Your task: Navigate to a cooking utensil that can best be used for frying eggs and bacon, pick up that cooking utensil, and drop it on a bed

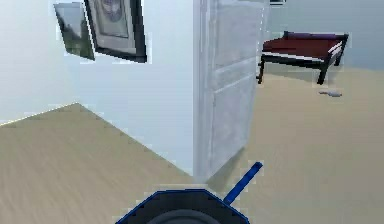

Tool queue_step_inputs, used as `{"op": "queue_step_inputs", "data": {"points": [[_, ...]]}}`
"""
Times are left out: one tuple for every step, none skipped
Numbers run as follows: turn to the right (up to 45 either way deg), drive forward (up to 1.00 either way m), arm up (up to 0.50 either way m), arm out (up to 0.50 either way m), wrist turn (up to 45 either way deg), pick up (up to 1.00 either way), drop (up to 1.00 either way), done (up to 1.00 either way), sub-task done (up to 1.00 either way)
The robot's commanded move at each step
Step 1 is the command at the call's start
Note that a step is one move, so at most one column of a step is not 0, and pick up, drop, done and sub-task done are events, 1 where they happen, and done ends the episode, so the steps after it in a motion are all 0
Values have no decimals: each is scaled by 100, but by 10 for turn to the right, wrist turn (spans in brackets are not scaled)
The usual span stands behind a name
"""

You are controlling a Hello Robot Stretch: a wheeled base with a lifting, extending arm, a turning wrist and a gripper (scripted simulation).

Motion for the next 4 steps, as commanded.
{"op": "queue_step_inputs", "data": {"points": [[0, 75, 0, 0, 0, 0, 0, 0, 0], [450, 0, 0, 0, 0, 0, 0, 0, 0], [30, 0, 0, 0, 0, 0, 0, 0, 0], [30, 0, 0, 0, 0, 0, 0, 0, 0]]}}
